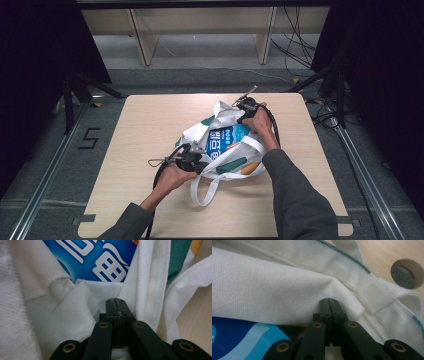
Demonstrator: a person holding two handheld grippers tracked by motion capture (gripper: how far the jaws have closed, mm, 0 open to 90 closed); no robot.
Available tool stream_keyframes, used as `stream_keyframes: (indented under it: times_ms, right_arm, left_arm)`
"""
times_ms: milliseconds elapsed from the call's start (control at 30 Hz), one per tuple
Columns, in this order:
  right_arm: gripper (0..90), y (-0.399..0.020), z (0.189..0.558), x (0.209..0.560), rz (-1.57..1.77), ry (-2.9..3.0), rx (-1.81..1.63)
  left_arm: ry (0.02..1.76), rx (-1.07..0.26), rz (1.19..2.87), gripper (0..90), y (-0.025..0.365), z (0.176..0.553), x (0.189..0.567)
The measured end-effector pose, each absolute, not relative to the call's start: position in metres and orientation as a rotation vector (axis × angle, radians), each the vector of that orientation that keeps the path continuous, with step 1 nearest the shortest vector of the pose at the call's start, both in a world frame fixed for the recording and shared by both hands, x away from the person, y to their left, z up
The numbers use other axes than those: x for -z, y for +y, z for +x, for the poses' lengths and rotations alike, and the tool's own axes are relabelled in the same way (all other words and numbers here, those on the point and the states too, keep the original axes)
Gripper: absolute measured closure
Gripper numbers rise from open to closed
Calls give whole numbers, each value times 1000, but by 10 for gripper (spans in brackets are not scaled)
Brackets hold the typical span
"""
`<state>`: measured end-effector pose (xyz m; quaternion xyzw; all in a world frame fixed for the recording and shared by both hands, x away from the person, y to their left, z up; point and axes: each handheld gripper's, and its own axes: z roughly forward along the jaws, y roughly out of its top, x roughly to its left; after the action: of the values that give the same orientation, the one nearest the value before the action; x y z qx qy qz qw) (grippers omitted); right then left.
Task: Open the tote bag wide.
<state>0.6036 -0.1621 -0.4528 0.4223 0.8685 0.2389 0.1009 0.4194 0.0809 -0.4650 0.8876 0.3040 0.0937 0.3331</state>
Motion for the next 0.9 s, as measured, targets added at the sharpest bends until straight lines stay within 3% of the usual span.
stream_keyframes:
  times_ms: [167,400,533,767,900]
  right_arm:
    - [895,-166,595,432,1138,2554,-704]
    - [900,-167,539,391,897,2608,-912]
    - [900,-184,504,399,822,2655,-849]
    - [900,-231,462,414,804,2754,-843]
    - [900,-252,443,450,888,2742,-901]
  left_arm:
    - [805,-250,2240,844,83,430,439]
    - [834,-318,2232,823,56,478,403]
    - [979,-330,2211,840,45,528,411]
    - [1117,-317,2200,893,58,562,427]
    - [1192,-296,2158,895,69,570,437]
